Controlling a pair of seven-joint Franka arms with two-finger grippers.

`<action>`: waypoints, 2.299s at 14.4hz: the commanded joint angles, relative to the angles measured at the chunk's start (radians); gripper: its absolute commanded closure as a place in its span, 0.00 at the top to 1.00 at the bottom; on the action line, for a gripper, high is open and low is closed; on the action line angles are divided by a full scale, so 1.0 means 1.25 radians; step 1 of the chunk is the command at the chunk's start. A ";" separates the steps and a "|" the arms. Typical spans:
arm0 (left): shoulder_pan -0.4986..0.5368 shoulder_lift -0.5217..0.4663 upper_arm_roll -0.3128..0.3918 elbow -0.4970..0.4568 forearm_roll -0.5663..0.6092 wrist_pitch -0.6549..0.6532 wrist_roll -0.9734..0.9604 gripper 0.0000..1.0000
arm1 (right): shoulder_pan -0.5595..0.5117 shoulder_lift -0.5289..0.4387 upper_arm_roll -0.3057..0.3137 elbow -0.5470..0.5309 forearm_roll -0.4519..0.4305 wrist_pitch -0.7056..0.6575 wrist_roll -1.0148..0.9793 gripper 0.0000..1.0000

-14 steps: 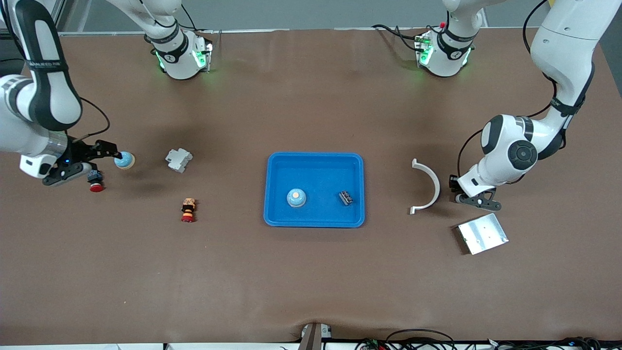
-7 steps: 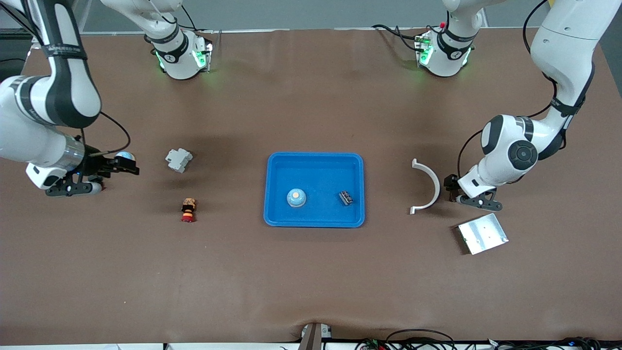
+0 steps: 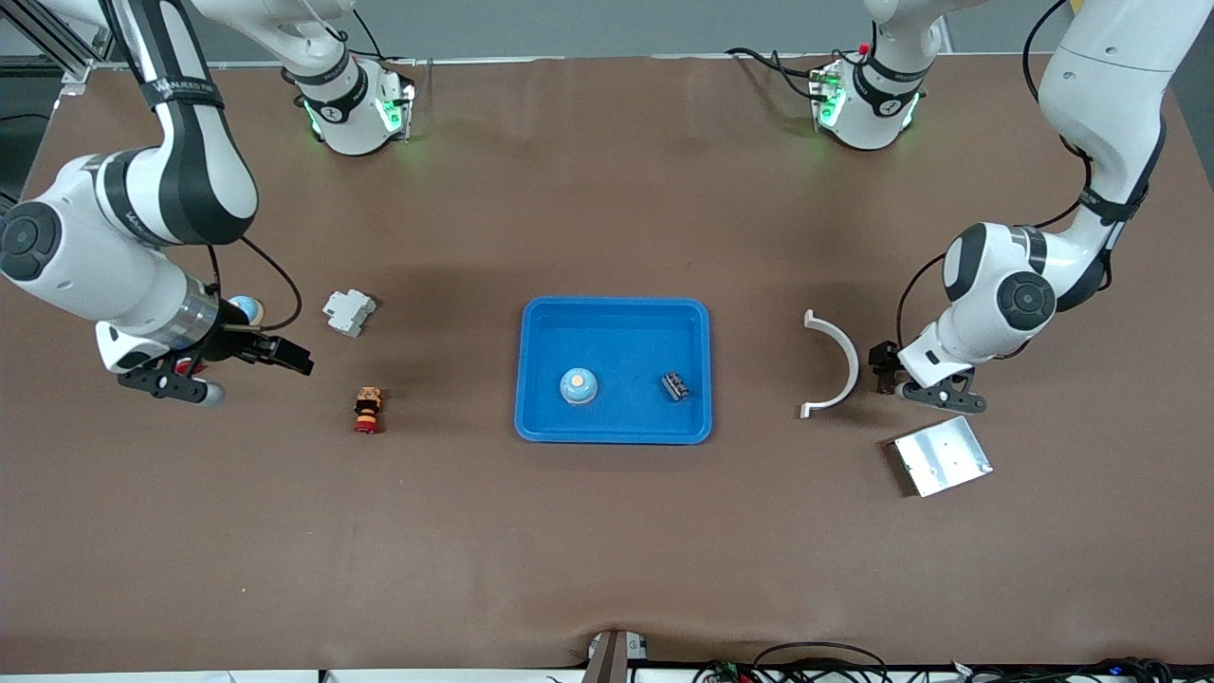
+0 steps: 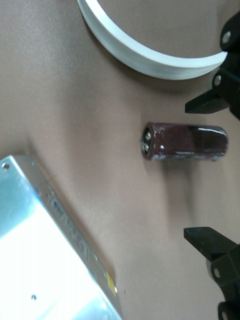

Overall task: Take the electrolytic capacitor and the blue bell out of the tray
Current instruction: 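Move both grippers back over the blue tray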

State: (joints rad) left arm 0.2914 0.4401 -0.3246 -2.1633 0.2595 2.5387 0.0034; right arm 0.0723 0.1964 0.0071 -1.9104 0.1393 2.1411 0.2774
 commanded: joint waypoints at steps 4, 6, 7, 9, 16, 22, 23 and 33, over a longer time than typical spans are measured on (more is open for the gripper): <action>0.015 -0.076 -0.079 0.085 -0.033 -0.226 -0.103 1.00 | 0.154 0.102 -0.008 0.056 -0.025 0.101 0.229 1.00; 0.012 -0.076 -0.105 0.174 -0.098 -0.352 -0.146 1.00 | 0.207 0.143 -0.008 0.090 -0.030 0.118 0.347 1.00; 0.007 -0.070 -0.113 0.222 -0.114 -0.406 -0.164 1.00 | 0.242 0.163 -0.009 0.111 -0.032 0.118 0.399 1.00; -0.002 -0.061 -0.134 0.286 -0.132 -0.476 -0.234 1.00 | 0.288 0.203 -0.011 0.152 -0.039 0.118 0.485 1.00; -0.082 -0.009 -0.185 0.384 -0.130 -0.490 -0.575 1.00 | 0.392 0.364 -0.012 0.311 -0.158 0.113 0.685 1.00; -0.202 0.068 -0.183 0.474 -0.129 -0.482 -0.844 1.00 | 0.433 0.436 -0.011 0.350 -0.158 0.124 0.773 1.00; -0.218 0.082 -0.183 0.496 -0.127 -0.481 -0.883 1.00 | 0.435 0.448 -0.011 0.353 -0.156 0.136 0.773 1.00; -0.423 0.189 -0.047 0.592 -0.123 -0.341 -1.147 1.00 | 0.504 0.536 -0.011 0.396 -0.153 0.184 0.833 1.00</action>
State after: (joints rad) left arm -0.1475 0.6465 -0.4578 -1.4562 0.1104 2.0862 -1.3864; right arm 0.6786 0.8511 0.0037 -1.4478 -0.0405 2.3838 1.2843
